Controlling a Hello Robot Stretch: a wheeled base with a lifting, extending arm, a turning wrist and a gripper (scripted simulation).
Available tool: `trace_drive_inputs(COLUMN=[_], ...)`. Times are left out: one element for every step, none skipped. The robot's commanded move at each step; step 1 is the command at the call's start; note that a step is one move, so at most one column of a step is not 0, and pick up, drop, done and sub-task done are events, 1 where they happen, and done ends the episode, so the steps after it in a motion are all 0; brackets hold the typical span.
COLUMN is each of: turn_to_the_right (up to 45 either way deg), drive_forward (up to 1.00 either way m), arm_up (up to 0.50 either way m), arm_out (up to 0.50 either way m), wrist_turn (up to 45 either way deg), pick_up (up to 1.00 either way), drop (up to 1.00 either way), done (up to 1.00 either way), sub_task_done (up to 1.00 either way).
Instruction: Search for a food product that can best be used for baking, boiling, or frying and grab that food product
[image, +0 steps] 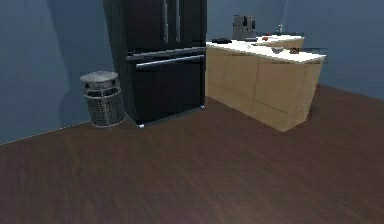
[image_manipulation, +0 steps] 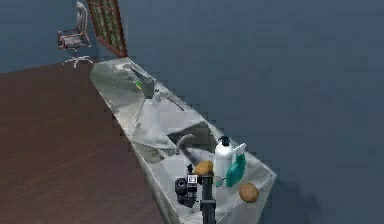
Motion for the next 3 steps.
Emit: trace_drive_inputs(turn_to_the_right=[0.0, 0.0, 0.0], drive_forward=[0.00, 0.00, 0.00], arm_up=[0.00, 0.10, 0.00], arm_out=[0.00, 0.00, 0.00], wrist_turn=[0.0, 0.0, 0.0], pick_up=[1.00, 0.00, 0.00], drop=[0.00, 0.00, 0.00], done=[0.00, 0.00, 1.00], sub_task_done=[0.00, 0.00, 0.00])
